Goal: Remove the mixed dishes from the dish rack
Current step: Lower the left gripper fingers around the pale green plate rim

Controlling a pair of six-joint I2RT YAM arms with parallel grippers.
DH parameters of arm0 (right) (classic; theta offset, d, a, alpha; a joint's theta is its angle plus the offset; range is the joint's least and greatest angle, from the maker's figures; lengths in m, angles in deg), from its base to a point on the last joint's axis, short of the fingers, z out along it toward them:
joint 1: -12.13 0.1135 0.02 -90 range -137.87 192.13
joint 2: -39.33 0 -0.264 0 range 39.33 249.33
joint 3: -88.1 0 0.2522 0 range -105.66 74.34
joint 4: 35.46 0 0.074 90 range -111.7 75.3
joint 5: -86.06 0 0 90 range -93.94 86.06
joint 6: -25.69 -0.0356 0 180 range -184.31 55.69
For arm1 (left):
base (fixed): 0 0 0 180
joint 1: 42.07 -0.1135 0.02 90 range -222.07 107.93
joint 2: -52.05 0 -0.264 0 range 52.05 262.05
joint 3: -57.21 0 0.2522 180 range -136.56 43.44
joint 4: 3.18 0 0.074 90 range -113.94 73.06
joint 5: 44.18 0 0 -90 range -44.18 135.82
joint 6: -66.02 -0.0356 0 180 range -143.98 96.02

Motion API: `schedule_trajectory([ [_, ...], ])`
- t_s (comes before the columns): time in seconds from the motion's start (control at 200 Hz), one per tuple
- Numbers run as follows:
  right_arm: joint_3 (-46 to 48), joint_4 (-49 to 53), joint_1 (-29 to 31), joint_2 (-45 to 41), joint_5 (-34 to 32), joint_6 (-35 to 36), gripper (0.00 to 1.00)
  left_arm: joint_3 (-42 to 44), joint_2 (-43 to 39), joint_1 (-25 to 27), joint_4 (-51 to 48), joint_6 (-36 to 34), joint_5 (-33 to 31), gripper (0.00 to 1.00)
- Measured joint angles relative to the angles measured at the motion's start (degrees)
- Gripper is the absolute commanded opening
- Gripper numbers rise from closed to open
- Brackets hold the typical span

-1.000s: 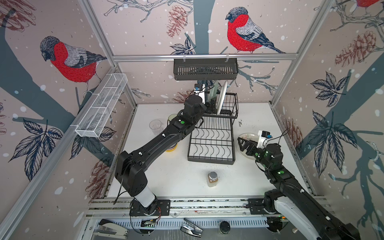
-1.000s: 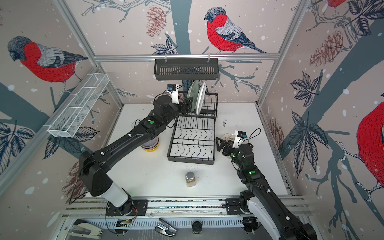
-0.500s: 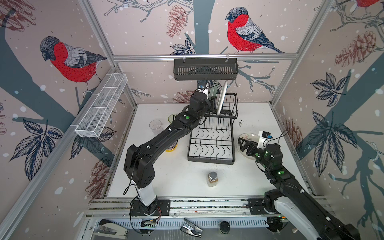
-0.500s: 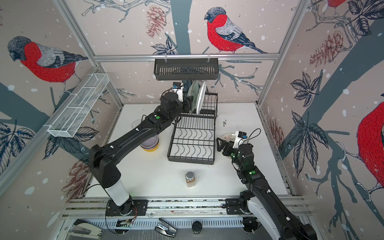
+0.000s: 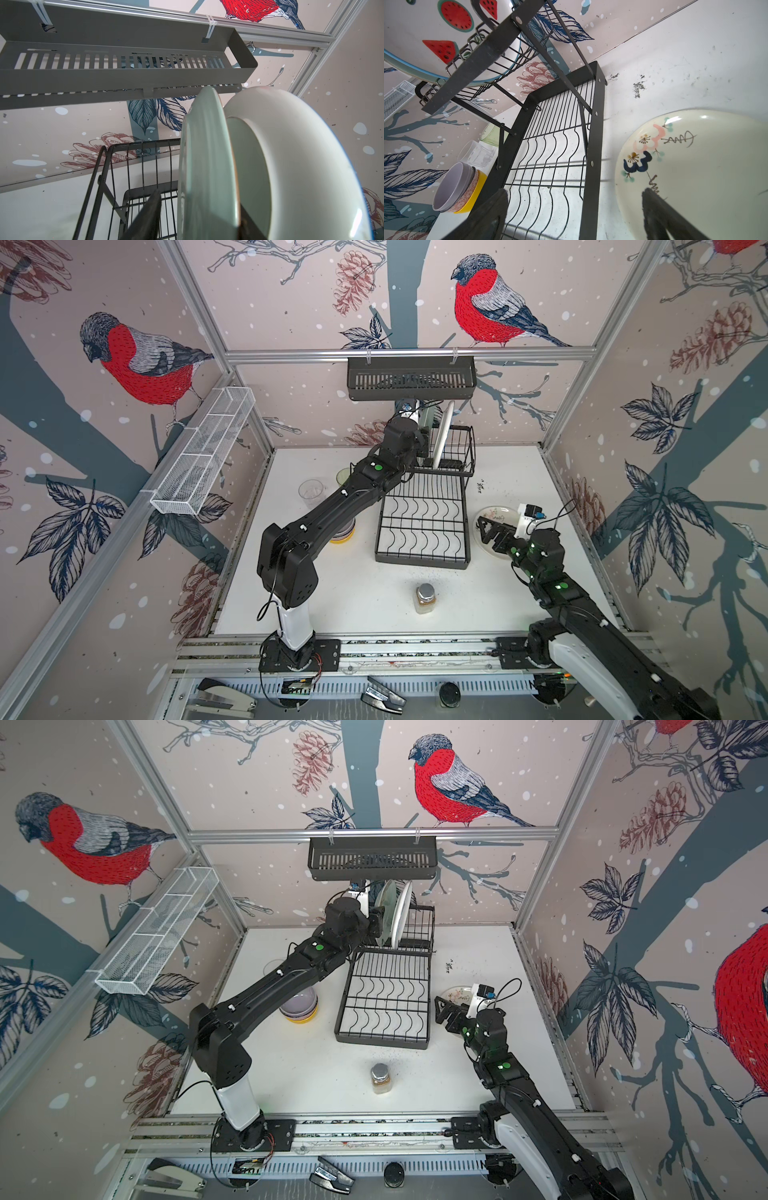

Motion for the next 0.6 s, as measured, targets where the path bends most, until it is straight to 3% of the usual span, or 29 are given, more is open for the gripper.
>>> schedule_trajectory([
  [0.085,0.3,0.0,0.0,-0.2,-0.5,-0.1,1.00,-1.2,0.9,-0.1,-0.3,-0.1,0.4,0.37],
  [0.345,1.0,-0.2,-0.4,-0.2,-1.5,-0.1,1.00,-4.0,3.0,-0.3,-1.7,-2.0,0.1,0.37],
  [0.6,1.0,-0.1,-0.9,-0.6,-2.0,-0.1,1.00,-6.4,4.3,-0.4,-3.1,-3.7,-0.9,0.28],
])
